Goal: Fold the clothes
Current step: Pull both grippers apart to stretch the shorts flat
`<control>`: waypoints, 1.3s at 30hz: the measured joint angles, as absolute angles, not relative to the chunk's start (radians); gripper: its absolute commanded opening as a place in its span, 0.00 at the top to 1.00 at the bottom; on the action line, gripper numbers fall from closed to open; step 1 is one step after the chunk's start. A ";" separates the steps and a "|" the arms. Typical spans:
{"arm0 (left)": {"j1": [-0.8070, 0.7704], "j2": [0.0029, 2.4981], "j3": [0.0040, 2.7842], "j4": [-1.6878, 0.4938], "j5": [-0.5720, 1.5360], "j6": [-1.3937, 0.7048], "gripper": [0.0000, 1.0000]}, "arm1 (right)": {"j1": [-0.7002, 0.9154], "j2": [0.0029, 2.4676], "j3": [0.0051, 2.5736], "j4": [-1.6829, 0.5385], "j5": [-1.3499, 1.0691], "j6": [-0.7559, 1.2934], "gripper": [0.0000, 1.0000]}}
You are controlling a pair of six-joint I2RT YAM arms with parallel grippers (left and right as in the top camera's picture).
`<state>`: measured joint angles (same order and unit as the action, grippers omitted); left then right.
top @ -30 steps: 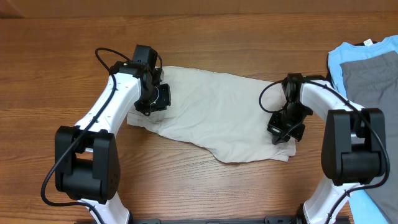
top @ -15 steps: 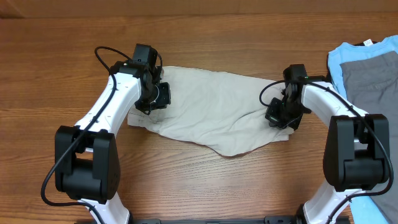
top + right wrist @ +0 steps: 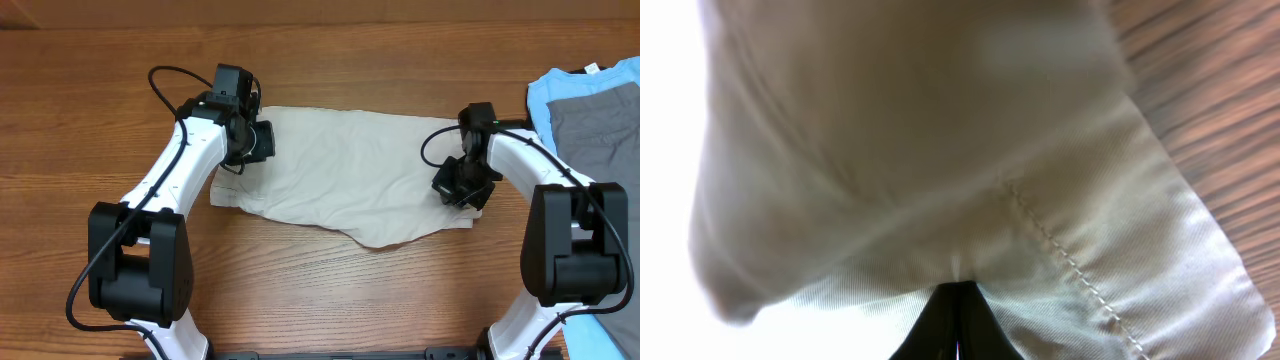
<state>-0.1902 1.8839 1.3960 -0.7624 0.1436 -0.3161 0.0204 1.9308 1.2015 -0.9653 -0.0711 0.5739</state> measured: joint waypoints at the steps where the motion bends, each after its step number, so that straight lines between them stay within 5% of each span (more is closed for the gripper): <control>1: -0.190 1.884 1.396 -0.747 0.143 -0.316 0.93 | 0.015 1.931 1.201 -0.965 -0.070 0.576 0.96; 9: -0.216 1.949 1.398 -0.610 0.138 -0.316 0.93 | 0.000 1.931 1.202 -0.965 -0.056 0.585 0.87; 18: -0.215 2.078 1.409 -0.549 0.141 -0.316 0.96 | -0.001 1.944 1.229 -1.016 -0.035 0.591 0.91; 28: -0.215 2.047 1.708 -0.903 0.117 -0.258 0.93 | -0.027 2.023 1.694 -1.408 -0.078 0.482 0.95; 29: -0.215 2.029 1.748 -0.942 0.114 -0.258 0.85 | -0.027 2.022 1.750 -1.438 -0.081 0.472 0.89; 30: -0.215 2.005 1.789 -0.983 0.113 -0.250 0.70 | -0.027 2.022 1.809 -1.470 -0.083 0.460 0.68; 31: -0.215 1.978 1.826 -1.015 0.111 -0.248 0.61 | -0.027 2.022 1.865 -1.495 -0.087 0.450 0.07; 33: -0.215 1.917 1.887 -1.056 0.107 -0.253 0.50 | -0.027 2.018 1.934 -1.517 -0.090 0.414 0.00; 35: -0.215 1.862 1.921 -1.083 0.099 -0.249 0.05 | -0.027 2.017 1.981 -1.526 -0.093 0.387 0.00; 39: -0.215 1.798 1.946 -1.121 0.077 -0.249 0.00 | -0.027 2.017 1.996 -1.480 -0.097 0.330 0.00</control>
<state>-0.2153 1.7985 1.9461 -1.1210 0.0772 -0.2489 -0.0265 2.0171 1.9961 -1.4803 -0.0967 0.3298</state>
